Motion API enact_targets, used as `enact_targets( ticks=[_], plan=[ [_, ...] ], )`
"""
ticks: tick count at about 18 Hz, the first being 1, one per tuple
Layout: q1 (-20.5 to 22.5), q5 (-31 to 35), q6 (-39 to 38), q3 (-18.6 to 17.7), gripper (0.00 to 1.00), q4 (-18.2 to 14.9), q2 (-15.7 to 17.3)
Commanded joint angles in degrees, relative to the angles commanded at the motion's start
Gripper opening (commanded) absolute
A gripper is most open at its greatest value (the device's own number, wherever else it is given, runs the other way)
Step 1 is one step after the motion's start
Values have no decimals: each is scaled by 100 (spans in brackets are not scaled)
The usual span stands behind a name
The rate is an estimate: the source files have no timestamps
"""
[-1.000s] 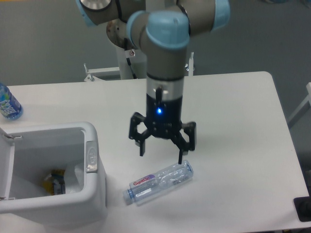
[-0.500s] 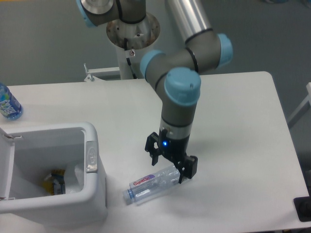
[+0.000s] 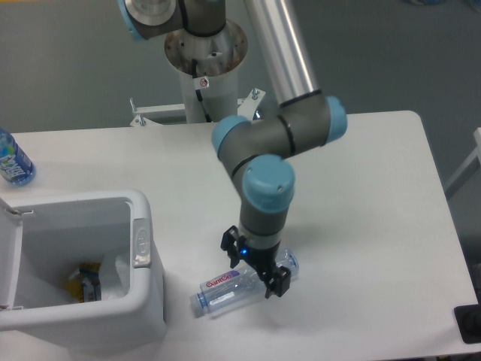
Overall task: Place the trash in the trash can
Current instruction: 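Move the open gripper over the clear water bottle and lower it, then close the gripper around the middle of the water bottle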
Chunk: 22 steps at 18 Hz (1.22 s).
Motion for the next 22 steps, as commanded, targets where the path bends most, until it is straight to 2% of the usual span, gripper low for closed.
enact_targets(
  ticks=[9,18,19,20,22],
  plan=[
    [-88,0,-253,0,100,53,-246],
    [-123,0,-527,-18,100,88,-316],
    [-123,9,-527,-9,96,97,-316],
    [-123,9,-527,-9,82,88,-308],
    [-123,9,-562,9,63,79,-255]
  ],
)
